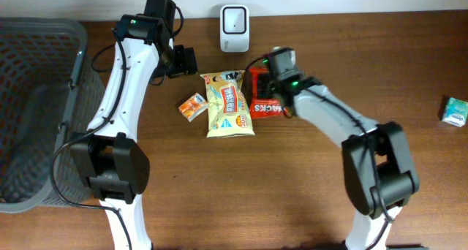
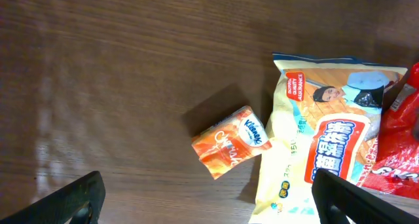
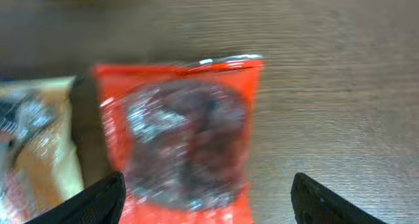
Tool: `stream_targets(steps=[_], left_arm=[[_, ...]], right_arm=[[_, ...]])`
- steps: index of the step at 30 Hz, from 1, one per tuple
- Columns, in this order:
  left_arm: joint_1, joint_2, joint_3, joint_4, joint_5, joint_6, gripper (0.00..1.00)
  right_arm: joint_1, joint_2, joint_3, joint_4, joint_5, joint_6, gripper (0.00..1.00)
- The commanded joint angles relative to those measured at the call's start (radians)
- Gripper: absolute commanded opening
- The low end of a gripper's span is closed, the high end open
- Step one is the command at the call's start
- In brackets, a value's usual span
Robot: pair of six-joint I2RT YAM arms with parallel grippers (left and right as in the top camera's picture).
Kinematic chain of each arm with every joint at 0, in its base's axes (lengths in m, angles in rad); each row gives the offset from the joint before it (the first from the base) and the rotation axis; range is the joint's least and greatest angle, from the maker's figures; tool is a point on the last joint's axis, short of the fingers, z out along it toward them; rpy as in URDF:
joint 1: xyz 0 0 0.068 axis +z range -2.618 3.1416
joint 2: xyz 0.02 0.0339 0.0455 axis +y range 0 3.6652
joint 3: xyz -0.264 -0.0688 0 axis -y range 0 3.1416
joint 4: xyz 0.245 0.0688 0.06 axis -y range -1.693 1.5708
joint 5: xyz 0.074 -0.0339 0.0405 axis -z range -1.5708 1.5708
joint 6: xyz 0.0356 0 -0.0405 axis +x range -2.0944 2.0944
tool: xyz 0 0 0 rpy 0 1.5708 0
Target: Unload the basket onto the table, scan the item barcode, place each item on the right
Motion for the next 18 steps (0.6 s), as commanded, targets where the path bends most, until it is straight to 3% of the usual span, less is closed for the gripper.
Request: stream_targets(steps=[1,7,8,9,10,13,18], left_arm=[[0.003,0.01,0.003,0.002,-0.007,-0.01,0.99],[0.003,0.01,0.003,0.002,-0.007,-0.01,0.99],[0.003,0.01,0.003,0.002,-0.007,-0.01,0.99],[0.003,0.01,0.003,0.002,-0.007,-0.01,0.99],[0.003,0.01,0.003,0.002,-0.007,-0.01,0.99],[0.003,0.01,0.003,0.002,-0.007,-0.01,0.99],[0.001,0.01,0.003,0.002,-0.007,-0.01,0.99]], right_arm=[[-0.103,0.047,0.014,-0.006,-0.342,0.084,0.8],[-0.095,0.152,0.014,0.008,-0.414,0.103,0.78],[-0.093,0.166,0.014,0.008,-0.417,0.103,0.66],[-0.093,0.18,0.014,0.008,-0.413,0.103,0.21],[-0.094,0.18,0.014,0.005,-0.388,0.102,0.04],[-0.106,0.115,0.015,-0.032,-0.31,0.044,0.04],[-0.093,-0.191,0.015,-0.297,0.377,-0.09,0.04]])
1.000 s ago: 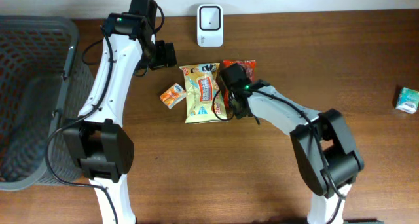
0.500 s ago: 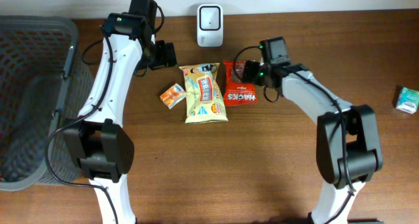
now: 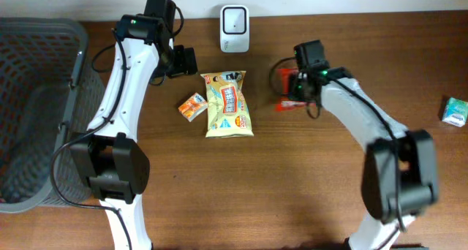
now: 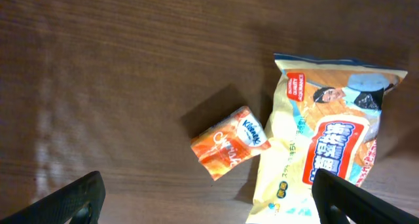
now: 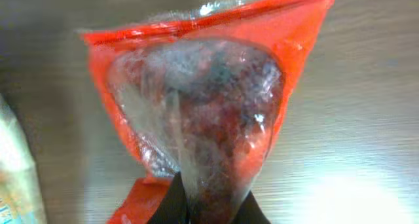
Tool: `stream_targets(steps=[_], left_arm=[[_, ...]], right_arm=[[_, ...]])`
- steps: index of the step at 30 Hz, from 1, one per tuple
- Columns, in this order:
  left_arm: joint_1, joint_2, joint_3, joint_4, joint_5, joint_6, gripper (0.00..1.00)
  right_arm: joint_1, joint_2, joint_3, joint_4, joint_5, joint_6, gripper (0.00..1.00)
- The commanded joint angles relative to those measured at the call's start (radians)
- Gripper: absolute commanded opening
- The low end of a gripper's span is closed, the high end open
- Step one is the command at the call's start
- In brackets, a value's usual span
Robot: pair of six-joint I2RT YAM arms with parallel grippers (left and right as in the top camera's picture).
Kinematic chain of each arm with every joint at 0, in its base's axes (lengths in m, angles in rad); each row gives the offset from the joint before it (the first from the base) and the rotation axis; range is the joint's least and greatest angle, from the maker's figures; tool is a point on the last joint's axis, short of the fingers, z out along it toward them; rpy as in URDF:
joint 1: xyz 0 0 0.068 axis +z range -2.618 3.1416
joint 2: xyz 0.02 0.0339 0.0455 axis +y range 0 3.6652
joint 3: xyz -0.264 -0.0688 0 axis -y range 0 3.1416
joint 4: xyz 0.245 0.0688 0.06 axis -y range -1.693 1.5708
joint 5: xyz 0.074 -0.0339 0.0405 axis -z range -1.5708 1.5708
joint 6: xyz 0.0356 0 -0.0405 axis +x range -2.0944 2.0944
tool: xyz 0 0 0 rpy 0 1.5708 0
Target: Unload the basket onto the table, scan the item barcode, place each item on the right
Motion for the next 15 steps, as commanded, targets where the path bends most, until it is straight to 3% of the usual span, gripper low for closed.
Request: stream_targets(steps=[1,7,10,12,15], left_arm=[[0.001,0.01,0.002,0.003,-0.007,-0.01,0.99],[0.001,0.01,0.002,0.003,-0.007,-0.01,0.99],[0.002,0.01,0.002,0.003,-0.007,-0.01,0.99],[0.0,0.01,0.002,0.003,-0.007,-0.01,0.99],[0.005,0.01,0.002,0.003,-0.007,-0.01,0.99]], right_arm=[[0.028,-0.153,-0.003,-0.113,0.583,-0.053,0.04],[0.04,0.063,-0.007,-0.265,0.922,-0.012,0.05],[0.061,0.142,-0.007,-0.314,0.887,-0.011,0.11],[0.109,0.151,-0.007,-0.318,0.845,-0.012,0.21],[0.24,0.149,0.018,-0.273,0.598,-0.012,0.31]])
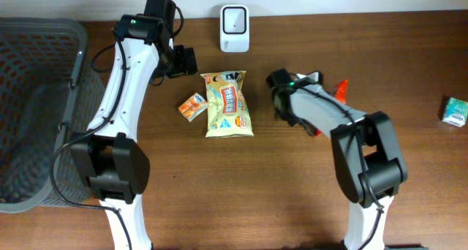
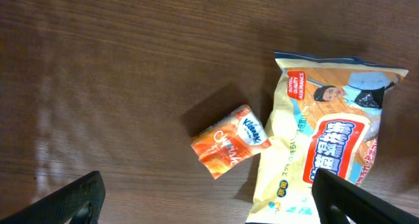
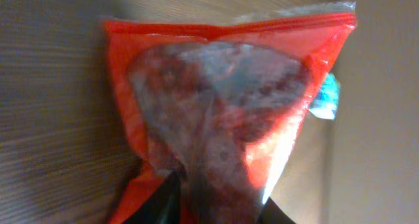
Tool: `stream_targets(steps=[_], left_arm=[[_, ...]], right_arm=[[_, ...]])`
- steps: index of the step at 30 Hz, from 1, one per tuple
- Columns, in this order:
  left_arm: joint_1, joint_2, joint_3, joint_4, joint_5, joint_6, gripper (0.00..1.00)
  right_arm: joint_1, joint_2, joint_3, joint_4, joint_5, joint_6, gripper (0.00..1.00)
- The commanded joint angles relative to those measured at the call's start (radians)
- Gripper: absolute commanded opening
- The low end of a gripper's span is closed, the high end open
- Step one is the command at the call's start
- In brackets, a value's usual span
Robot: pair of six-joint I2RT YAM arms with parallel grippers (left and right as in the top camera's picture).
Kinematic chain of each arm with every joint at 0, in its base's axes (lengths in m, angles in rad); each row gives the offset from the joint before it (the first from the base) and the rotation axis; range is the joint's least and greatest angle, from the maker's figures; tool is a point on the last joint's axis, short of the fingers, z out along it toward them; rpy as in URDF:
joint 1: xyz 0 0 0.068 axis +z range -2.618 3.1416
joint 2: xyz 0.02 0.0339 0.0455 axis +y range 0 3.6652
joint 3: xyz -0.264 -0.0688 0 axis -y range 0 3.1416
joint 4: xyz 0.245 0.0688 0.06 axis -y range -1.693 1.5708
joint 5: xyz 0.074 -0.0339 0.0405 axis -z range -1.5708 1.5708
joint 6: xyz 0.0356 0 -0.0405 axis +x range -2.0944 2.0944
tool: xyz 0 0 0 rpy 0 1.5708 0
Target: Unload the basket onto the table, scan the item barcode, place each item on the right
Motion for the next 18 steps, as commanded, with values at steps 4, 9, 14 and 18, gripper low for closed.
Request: stream_targets(steps=[4,9,14,18], left_arm=[[0.004,0.01,0.003,0.002,-0.007,-0.01,0.99],[0.004,0.01,0.003,0.002,-0.007,-0.01,0.99],[0.005,0.01,0.003,0.002,-0.007,-0.01,0.99],[0.004,0.01,0.003,0.002,-0.007,-0.01,0.99]], right_arm=[[0.211,0.001,0.107,-0.006,-0.143,0.014,0.61],[0.192,0.001,0.333,-0.212,-0.192,0.003,0.74],[0.171,0.003,0.286,-0.229,-0.704,-0.337,0.74],[0.241,0.003,0.2,-0.212,-0.492,-0.39,0.81]])
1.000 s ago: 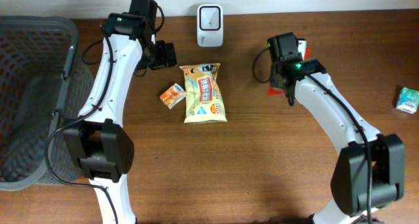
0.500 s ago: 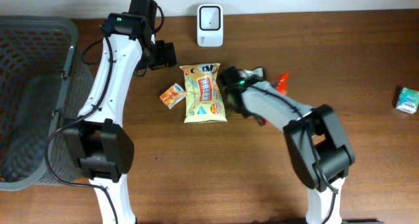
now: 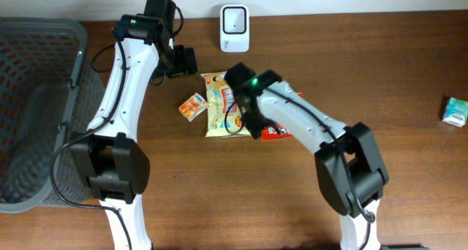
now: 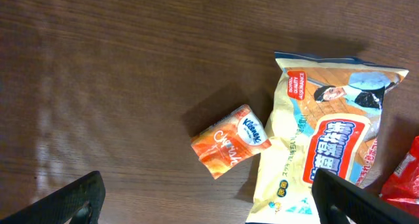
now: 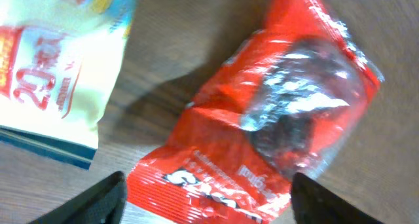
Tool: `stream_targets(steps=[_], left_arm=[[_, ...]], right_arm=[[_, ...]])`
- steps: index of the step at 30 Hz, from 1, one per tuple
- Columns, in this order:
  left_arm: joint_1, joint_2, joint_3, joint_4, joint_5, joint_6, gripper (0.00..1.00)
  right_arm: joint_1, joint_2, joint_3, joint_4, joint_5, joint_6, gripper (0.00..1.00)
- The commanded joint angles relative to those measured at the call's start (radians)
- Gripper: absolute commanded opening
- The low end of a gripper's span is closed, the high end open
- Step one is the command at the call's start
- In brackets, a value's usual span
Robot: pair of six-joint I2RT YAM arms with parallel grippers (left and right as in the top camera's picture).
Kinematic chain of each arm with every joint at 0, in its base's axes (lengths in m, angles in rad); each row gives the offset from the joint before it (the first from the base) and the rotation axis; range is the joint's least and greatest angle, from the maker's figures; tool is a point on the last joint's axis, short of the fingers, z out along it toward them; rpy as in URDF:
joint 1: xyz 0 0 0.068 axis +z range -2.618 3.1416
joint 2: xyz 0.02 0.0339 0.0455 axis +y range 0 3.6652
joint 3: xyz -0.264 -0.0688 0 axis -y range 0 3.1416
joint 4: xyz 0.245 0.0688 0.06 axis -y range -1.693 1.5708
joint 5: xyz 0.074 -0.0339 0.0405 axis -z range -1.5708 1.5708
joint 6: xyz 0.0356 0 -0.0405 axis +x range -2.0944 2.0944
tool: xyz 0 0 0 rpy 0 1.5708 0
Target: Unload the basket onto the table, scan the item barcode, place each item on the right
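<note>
A red snack packet (image 5: 275,139) lies flat on the wooden table, printed side up. It sits just right of the yellow snack bag (image 3: 227,104), at the bag's lower right corner (image 3: 278,131). My right gripper (image 5: 209,207) hovers over the packet's lower end, open, with nothing between its fingers; overhead it shows beside the bag (image 3: 251,122). The white barcode scanner (image 3: 234,18) stands at the table's back edge. My left gripper (image 4: 209,207) is open above the table near the back left (image 3: 180,61). Its view catches the red packet's edge (image 4: 407,178).
A small orange tissue pack (image 4: 229,149) lies left of the yellow bag (image 4: 327,145). A grey mesh basket (image 3: 29,111) fills the left side. A small teal pack (image 3: 455,111) sits at the far right edge.
My right gripper was shut on the red packet, holding it to the right of the yellow bag. Now it is open and the packet lies on the table against the bag's right side. The left arm is unmoved.
The red packet first lay beside the yellow bag with my right gripper open over it. Then the gripper was shut on it, holding it off to the right, and still held it later. Now the packet is back on the table, released.
</note>
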Motion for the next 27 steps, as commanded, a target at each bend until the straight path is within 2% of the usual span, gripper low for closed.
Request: stream_targets(steps=[1,3,7,8,9,10,12,13,17,21,24,27], left_arm=[[0.002,0.01,0.003,0.002,-0.007,-0.01,0.99],[0.002,0.01,0.003,0.002,-0.007,-0.01,0.99],[0.002,0.01,0.003,0.002,-0.007,-0.01,0.99],[0.002,0.01,0.003,0.002,-0.007,-0.01,0.99],[0.002,0.01,0.003,0.002,-0.007,-0.01,0.99],[0.002,0.01,0.003,0.002,-0.007,-0.01,0.99],[0.002,0.01,0.003,0.002,-0.007,-0.01,0.99],[0.002,0.01,0.003,0.002,-0.007,-0.01,0.99],[0.002,0.01,0.003,0.002,-0.007,-0.01,0.99],[0.002,0.01,0.003,0.002,-0.007,-0.01,0.99],[0.002,0.01,0.003,0.002,-0.007,-0.01,0.99],[0.002,0.01,0.003,0.002,-0.007,-0.01,0.99]], right_arm=[[0.044,-0.005,-0.086,0.037,0.121,-0.063,0.81],[0.042,-0.005,-0.169,0.145,0.248,0.055,0.88],[0.022,-0.005,-0.304,0.334,0.249,0.207,0.87],[0.005,-0.005,-0.332,0.362,0.249,0.211,0.8],[-0.008,-0.005,-0.349,0.383,0.249,0.211,0.65],[-0.03,-0.005,-0.365,0.401,0.247,0.211,0.44],[-0.056,-0.006,-0.368,0.409,0.241,0.257,0.11],[-0.066,-0.006,-0.367,0.411,0.241,0.283,0.04],[-0.071,-0.05,-0.248,0.309,0.204,0.307,0.04],[-0.129,-0.13,-0.045,0.178,-0.018,0.303,0.04],[-0.218,-0.154,-0.002,0.153,-0.285,0.259,0.04],[-0.343,-0.154,-0.003,0.165,-0.739,0.196,0.04]])
